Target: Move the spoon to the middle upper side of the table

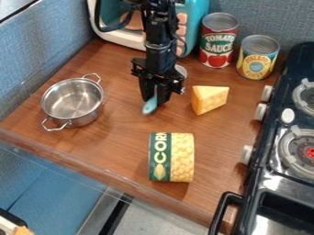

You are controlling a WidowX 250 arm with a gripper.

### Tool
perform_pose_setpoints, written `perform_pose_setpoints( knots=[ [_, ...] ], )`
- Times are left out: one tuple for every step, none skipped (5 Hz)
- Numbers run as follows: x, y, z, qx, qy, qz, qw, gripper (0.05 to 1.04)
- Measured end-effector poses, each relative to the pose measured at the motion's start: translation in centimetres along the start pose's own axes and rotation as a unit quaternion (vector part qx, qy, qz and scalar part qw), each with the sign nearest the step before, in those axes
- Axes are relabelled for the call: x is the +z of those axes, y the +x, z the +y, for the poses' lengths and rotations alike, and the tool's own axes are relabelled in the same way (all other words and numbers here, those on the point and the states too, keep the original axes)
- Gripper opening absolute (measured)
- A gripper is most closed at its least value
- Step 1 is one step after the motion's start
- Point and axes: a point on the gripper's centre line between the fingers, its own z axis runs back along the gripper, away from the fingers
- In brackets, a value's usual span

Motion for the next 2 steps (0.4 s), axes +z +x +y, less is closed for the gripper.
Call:
perform_pose_setpoints(
  knots=[
    [-0.2,-0.6,-0.1,0.005,0.001,0.005,1.0,0.976],
    [2.9,-1.2,-0.3,0.002,0.006,-0.025,0.9997,1.006]
  ],
)
